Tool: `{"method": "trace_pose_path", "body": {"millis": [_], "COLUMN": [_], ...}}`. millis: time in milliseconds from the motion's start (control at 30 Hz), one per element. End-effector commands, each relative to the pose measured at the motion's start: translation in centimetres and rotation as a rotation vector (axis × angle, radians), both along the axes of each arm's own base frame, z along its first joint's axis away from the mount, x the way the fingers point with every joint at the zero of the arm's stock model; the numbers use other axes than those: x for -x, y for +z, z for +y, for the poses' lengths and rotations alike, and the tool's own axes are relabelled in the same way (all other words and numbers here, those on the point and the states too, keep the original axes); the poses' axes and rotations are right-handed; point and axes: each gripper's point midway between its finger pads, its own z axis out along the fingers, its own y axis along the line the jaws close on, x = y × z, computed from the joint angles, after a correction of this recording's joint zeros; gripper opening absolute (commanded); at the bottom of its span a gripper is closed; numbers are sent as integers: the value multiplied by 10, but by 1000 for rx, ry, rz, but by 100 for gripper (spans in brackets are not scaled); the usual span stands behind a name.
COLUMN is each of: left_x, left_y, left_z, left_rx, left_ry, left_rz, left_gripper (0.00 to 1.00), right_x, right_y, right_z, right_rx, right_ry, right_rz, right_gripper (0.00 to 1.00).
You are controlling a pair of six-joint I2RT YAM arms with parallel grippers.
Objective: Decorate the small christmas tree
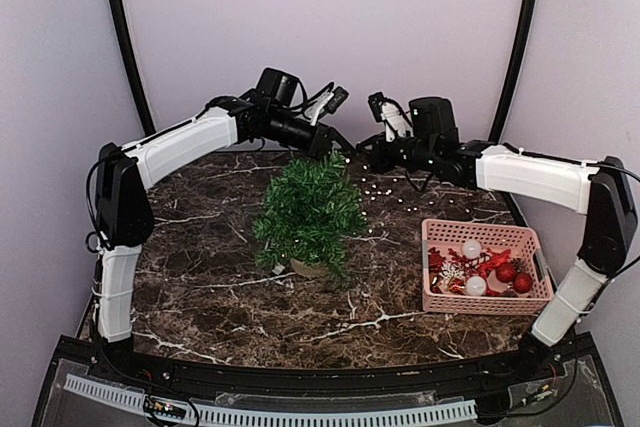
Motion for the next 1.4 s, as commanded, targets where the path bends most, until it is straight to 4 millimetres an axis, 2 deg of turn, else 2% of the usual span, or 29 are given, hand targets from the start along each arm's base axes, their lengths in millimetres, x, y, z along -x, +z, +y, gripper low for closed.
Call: {"method": "trace_pose_path", "body": {"millis": [0,67,300,367,500,667,967,1200,1367], "left_x": [8,10,8,8,9,13,14,16,15], "left_y": [11,8,9,9,11,15,17,22,27], "left_z": [-8,-10,-11,-11,-11,-12,-11,-9,-6], "left_rx": [25,20,4,1,5,17,16,14,6], "left_ry": [-40,-46,-33,-28,-38,-57,-60,-56,-39], "left_rz": [-3,-1,-10,-12,-17,-22,-29,-42,-63], "left_gripper": [41,38,6,0,0,0,0,0,0], "right_x": [-3,-3,-5,-7,-10,-12,-21,-49,-63], "right_y": [30,30,29,26,13,-11,-43,-60,-71], "right_z": [7,9,5,1,-4,1,2,-44,-83], "right_rx": [-48,-47,-36,-26,-17,-19,-4,39,91], "right_ry": [18,21,-10,-38,-71,-59,-82,-315,-413], "right_rz": [-76,-76,-83,-83,-76,-58,-46,-75,-74], "right_gripper": [0,0,0,0,3,11,23,13,11]}}
